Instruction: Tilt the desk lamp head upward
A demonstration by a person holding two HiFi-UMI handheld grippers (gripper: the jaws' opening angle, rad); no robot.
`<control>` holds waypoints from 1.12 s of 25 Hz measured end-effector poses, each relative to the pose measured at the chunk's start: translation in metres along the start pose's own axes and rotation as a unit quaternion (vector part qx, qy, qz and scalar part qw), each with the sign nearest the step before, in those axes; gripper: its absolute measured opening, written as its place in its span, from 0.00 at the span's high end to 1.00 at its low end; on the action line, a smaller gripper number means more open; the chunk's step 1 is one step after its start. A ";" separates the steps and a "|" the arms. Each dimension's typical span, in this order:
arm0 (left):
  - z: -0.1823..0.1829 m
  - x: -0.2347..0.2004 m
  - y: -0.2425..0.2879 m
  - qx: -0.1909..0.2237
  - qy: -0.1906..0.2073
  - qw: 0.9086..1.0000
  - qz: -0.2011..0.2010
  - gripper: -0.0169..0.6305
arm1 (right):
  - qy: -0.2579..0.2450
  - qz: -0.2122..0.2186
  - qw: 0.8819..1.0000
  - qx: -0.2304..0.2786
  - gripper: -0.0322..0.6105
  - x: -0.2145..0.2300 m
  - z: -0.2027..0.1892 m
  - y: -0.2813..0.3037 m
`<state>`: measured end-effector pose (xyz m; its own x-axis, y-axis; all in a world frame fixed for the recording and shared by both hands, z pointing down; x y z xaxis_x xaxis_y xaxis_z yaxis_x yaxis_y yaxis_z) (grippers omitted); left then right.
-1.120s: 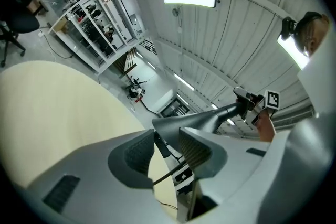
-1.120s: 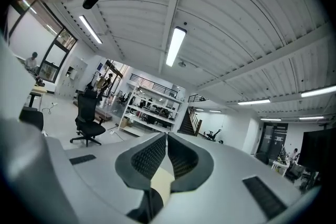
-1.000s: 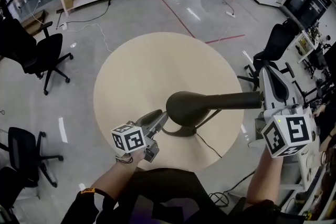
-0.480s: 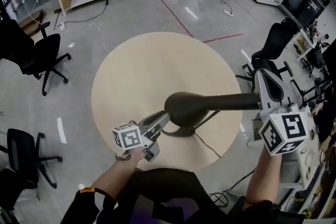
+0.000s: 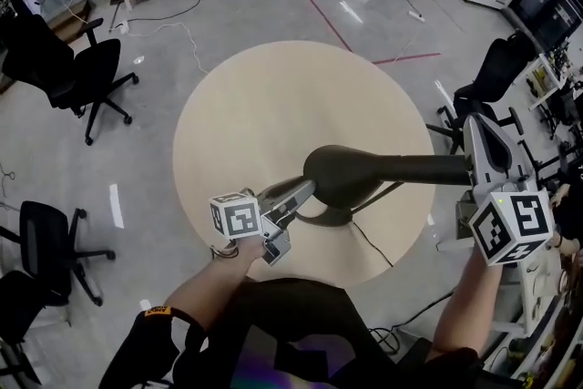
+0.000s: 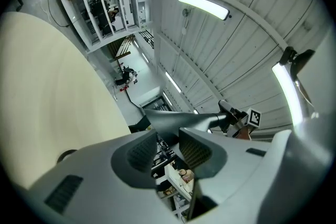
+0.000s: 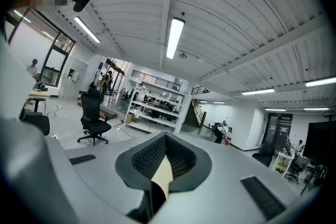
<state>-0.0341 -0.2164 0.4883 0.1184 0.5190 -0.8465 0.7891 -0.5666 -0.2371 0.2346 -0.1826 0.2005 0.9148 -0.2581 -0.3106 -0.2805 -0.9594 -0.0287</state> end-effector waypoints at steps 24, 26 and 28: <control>0.094 0.105 0.015 0.017 0.275 0.960 -0.041 0.73 | 0.080 -0.087 0.993 -0.010 0.94 0.034 -0.062 -0.053; 0.096 0.116 0.017 0.013 0.293 0.955 -0.047 0.73 | 0.099 -0.092 0.991 -0.005 0.94 0.036 -0.067 -0.060; 0.098 0.128 0.018 0.008 0.310 0.949 -0.055 0.73 | 0.118 -0.095 0.988 0.000 0.94 0.036 -0.072 -0.067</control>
<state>-0.0634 -0.2227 0.3286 0.3722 0.8494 -0.3742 0.8081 -0.4949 -0.3195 0.3073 -0.1355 0.2600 0.9933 -0.0920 -0.0700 -0.0966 -0.9932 -0.0653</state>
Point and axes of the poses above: the fingertips, and each gripper's own axes: y forward along the fingers, x to its right, z out of its top, the point moved 8 cm from there along -y, backward along the fingers, and after that the axes turned 9 degrees about x, right-handed, at the moved point
